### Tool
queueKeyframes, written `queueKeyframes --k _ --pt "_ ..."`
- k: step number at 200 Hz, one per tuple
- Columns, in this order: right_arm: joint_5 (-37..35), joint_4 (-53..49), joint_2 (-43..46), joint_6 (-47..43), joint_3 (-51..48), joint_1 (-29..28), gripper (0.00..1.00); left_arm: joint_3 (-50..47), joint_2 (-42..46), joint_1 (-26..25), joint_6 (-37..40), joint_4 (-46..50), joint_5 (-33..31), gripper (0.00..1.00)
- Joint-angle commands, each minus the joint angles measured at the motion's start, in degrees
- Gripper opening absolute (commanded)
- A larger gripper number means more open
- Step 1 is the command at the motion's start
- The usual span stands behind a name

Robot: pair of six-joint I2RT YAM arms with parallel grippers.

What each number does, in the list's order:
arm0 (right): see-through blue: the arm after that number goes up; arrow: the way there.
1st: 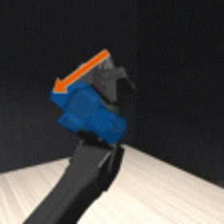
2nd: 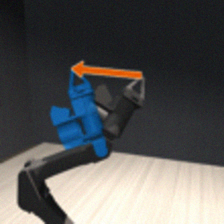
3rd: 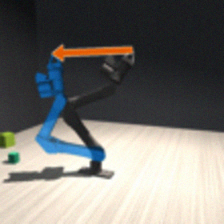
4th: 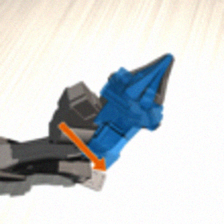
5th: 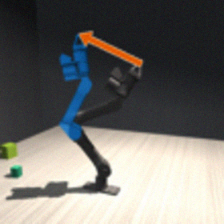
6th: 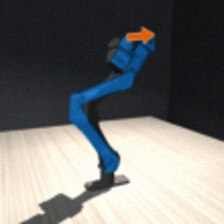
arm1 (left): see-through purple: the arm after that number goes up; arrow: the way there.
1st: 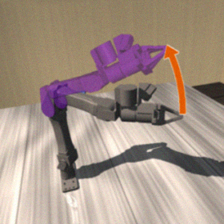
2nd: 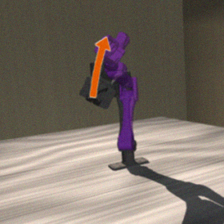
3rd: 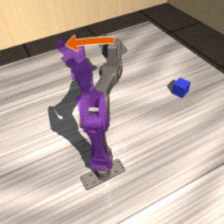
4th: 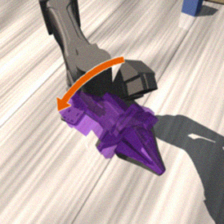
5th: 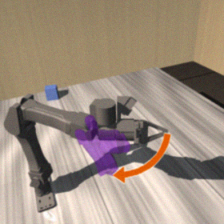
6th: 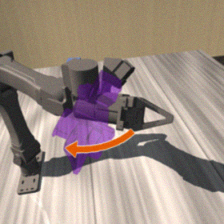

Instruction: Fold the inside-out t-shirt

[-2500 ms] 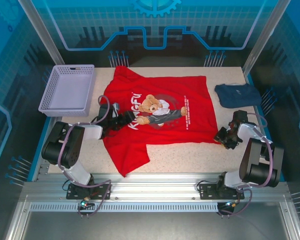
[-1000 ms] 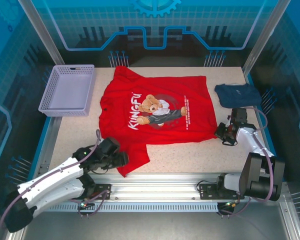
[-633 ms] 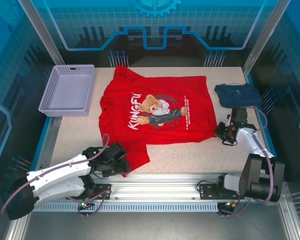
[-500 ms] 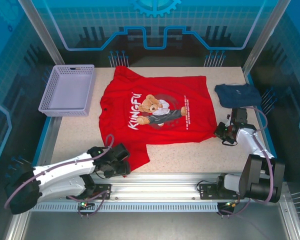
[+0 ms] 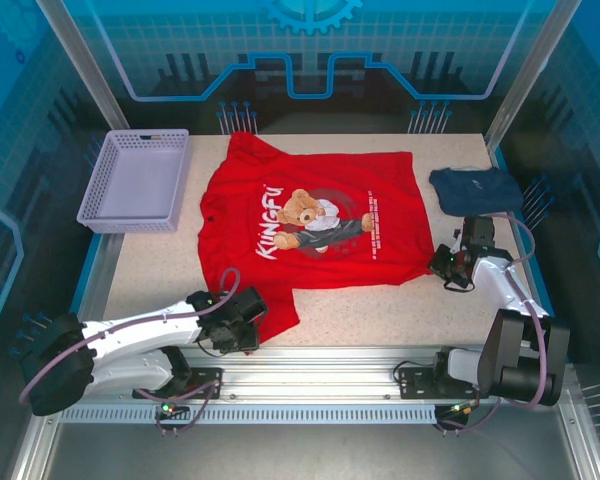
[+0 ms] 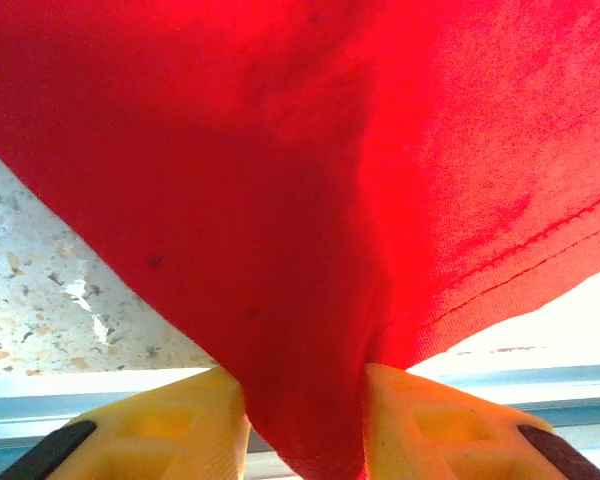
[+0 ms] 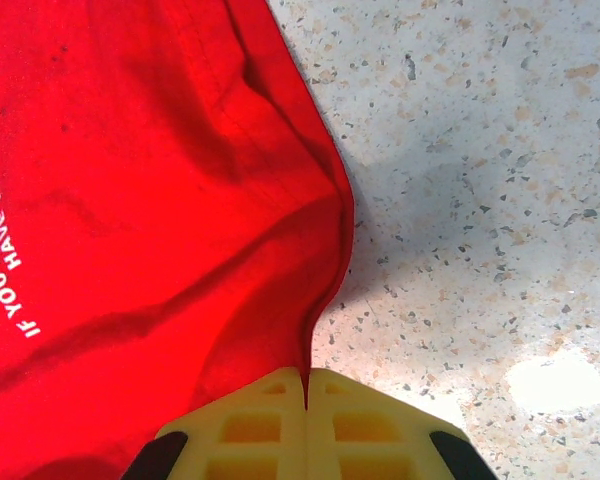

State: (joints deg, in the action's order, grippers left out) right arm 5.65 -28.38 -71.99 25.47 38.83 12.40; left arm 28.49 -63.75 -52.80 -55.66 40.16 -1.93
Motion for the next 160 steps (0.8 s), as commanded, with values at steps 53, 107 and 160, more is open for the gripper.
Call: queueKeyframes --k 53,107,160 --pt "1.2 0.4 0.4 -0.3 -0.6 -0.7 0.01 -0.3 0.7 -0.5 1.6 -0.5 -0.6 0.18" --pt "2.2 0.5 1.1 0.1 -0.1 -0.8 0.01 1.2 5.7 -0.5 1.6 2.5 -6.3 0.0" --pt "5.2 6.5 -3.5 3.1 2.8 -5.8 0.0 4.4 22.7 6.3 5.6 -2.0 -30.8 0.0"
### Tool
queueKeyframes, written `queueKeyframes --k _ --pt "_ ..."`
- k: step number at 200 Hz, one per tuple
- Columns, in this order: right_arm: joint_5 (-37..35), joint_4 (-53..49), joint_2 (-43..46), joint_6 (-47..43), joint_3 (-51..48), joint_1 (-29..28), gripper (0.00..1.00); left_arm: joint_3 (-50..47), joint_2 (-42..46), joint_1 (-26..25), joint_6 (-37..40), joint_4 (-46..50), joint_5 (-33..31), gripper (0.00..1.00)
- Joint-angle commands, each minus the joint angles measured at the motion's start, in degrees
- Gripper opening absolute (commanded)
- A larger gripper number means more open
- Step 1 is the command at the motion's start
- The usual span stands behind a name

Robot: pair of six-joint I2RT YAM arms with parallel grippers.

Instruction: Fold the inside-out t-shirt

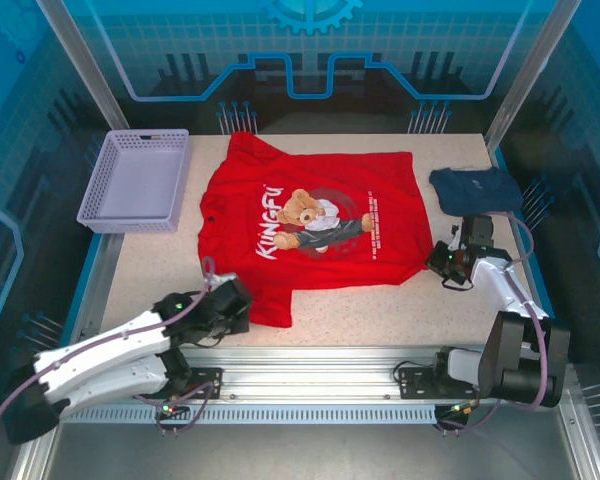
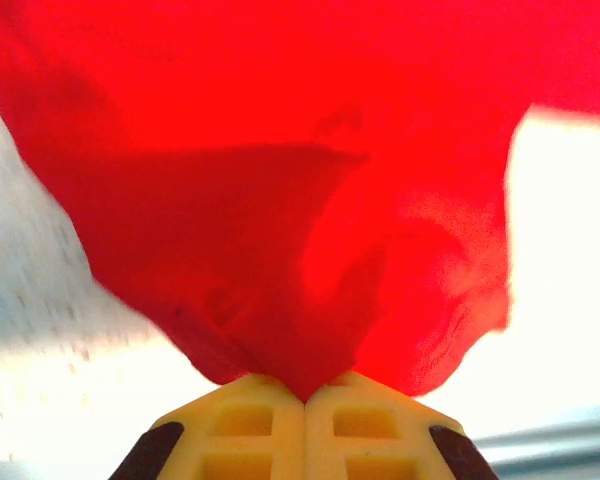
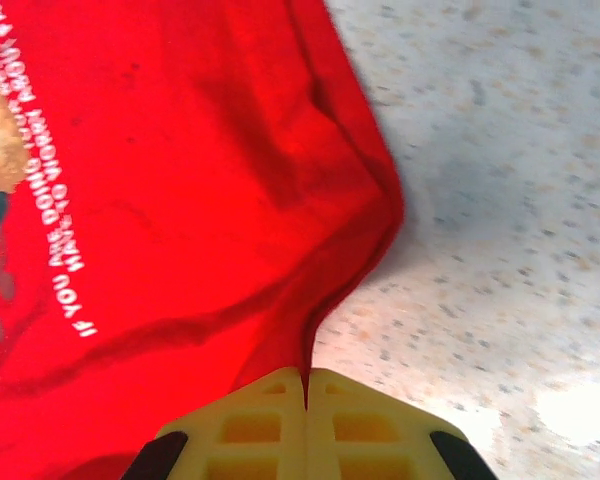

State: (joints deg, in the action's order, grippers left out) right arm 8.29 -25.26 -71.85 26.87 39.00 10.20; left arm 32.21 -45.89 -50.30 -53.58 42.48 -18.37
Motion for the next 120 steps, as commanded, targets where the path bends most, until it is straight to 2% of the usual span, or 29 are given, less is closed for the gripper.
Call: queueKeyframes --k 1,30,71,91,120 --pt "2.5 3.4 -4.0 1.6 2.8 -3.7 0.0 0.5 4.9 4.1 3.8 -4.8 -14.6 0.0" --pt "-2.2 4.7 -5.3 1.5 7.2 -4.4 0.0 1.4 6.6 10.6 12.2 -18.8 -20.5 0.0" --pt "-8.2 -0.6 6.4 -0.1 19.6 -5.4 0.0 17.5 8.0 11.0 34.4 -28.4 -26.8 0.0" --pt "-9.7 -4.8 11.1 -1.7 27.8 -5.4 0.0 26.7 8.4 11.0 43.6 -32.3 -25.4 0.0" --pt "-8.8 -10.0 16.3 -3.4 41.1 -5.5 0.0 43.9 4.6 10.9 51.4 -29.0 -20.0 0.0"
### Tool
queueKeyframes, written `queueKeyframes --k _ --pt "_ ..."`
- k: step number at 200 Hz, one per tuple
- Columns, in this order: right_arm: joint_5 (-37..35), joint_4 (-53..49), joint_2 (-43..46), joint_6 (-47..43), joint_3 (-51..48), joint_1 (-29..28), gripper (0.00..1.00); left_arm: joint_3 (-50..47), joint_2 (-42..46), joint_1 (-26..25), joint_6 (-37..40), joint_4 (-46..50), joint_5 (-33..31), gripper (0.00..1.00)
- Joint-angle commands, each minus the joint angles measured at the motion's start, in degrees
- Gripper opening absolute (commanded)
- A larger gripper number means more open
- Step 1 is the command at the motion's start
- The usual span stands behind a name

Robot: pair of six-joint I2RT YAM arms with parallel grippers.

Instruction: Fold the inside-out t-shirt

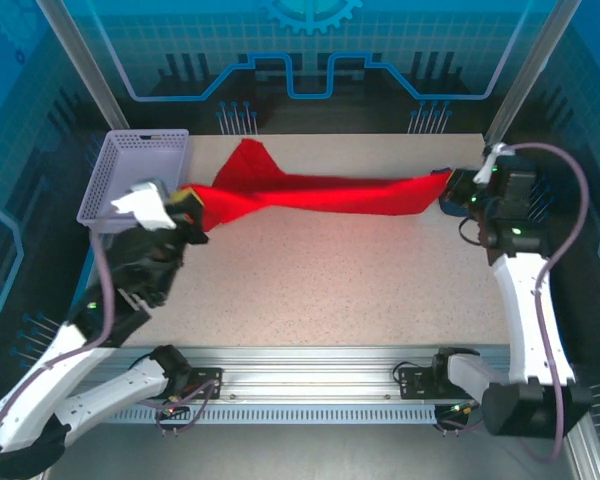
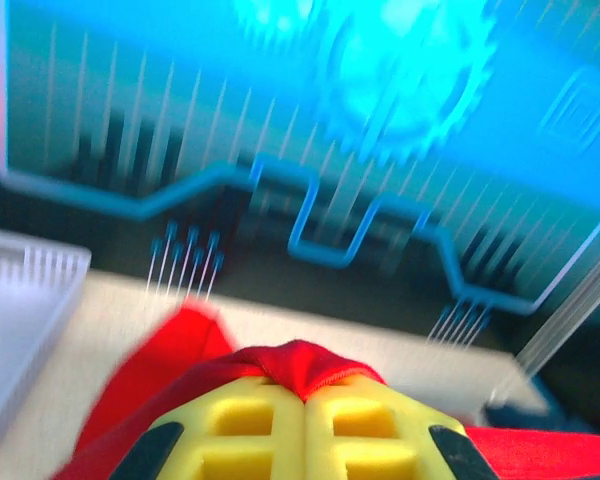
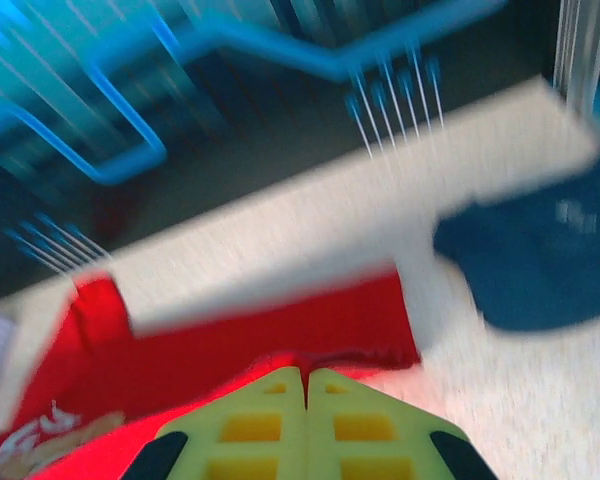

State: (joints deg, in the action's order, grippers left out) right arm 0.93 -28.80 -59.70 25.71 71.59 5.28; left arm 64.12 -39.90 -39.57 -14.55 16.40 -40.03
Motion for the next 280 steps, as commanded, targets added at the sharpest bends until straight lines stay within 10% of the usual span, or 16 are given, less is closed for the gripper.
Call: queueKeyframes --k 1,47,92,135,181,280 --pt "-1.4 -6.6 4.2 -2.3 9.1 -0.6 0.0 12.6 -1.5 0.2 12.6 -2.7 2.0 0.0" --pt "-1.1 -13.0 8.4 -3.9 26.2 -0.6 0.0 35.4 -10.4 0.2 21.4 3.4 6.9 0.0" --pt "-1.1 -13.1 5.8 -4.4 32.0 -0.6 0.0 50.3 -24.2 1.0 34.3 5.8 -2.1 0.0" --pt "-0.6 -6.9 -2.6 -4.3 27.9 -1.6 0.0 57.8 -37.0 19.5 21.5 16.2 11.3 0.0" --pt "-1.4 -4.4 -14.2 -5.3 33.7 -4.4 0.0 67.6 -47.8 25.5 18.5 19.1 17.6 0.0" --pt "-2.8 -6.9 -10.5 -8.0 36.2 -8.0 0.0 61.6 -35.2 26.2 15.8 16.1 22.4 0.0"
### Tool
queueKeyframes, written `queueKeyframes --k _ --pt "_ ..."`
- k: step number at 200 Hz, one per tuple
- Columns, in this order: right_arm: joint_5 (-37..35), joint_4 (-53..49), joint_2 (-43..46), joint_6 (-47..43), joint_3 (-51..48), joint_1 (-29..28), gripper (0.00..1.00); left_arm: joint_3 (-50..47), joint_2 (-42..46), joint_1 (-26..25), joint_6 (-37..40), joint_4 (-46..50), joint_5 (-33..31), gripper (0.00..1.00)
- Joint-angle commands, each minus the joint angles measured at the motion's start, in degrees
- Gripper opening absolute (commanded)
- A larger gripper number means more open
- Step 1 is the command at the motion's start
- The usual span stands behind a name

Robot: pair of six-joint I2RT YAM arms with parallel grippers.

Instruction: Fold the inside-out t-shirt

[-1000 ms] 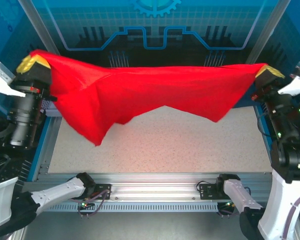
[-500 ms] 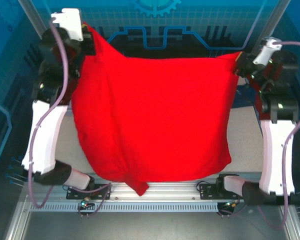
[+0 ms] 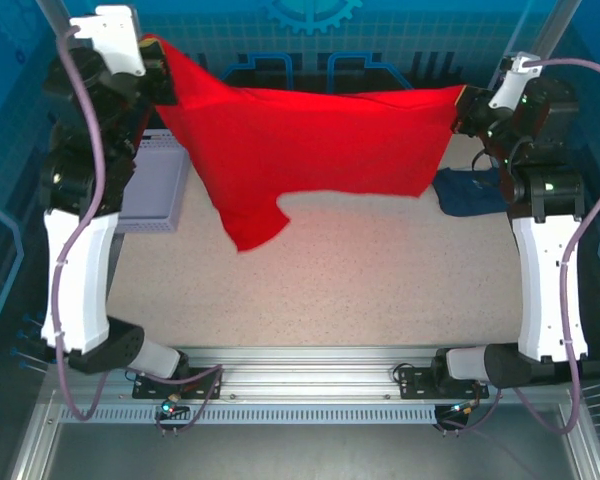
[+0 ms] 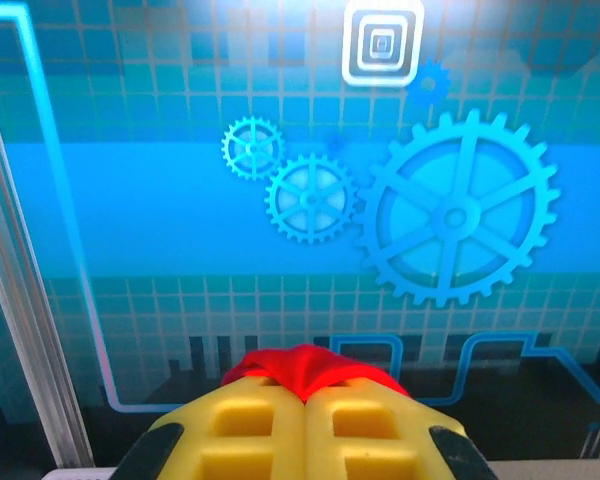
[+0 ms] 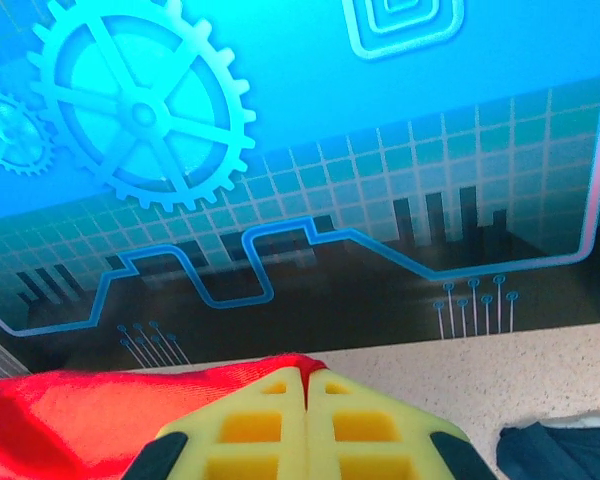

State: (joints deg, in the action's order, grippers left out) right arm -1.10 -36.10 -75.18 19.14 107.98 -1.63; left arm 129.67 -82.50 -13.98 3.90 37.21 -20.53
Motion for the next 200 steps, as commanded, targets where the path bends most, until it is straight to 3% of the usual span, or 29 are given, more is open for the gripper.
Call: queueKeyframes --k 1,57,95,157,200 --pt "-0.8 0.4 5.2 -1.4 -0.3 -1.1 0.0 -4.1 7.7 0.6 -2.7 -4.8 2.9 0.0" --pt "-0.7 -2.4 18.0 -1.0 -3.1 -1.7 0.0 -12.3 23.0 0.6 -4.4 -6.7 6.3 0.0" --pt "-1.3 -3.2 22.6 -1.1 -2.0 -1.7 0.0 -9.8 24.3 0.6 -5.2 -5.6 9.7 0.0" --pt "-4.0 2.3 15.8 -3.0 -6.4 -1.7 0.0 -8.6 6.5 1.0 -0.2 -7.8 4.5 0.0" --pt "-6.6 14.5 -2.9 -3.0 -13.8 -1.9 0.0 -9.5 -14.7 6.6 -2.8 -13.0 7.0 0.0"
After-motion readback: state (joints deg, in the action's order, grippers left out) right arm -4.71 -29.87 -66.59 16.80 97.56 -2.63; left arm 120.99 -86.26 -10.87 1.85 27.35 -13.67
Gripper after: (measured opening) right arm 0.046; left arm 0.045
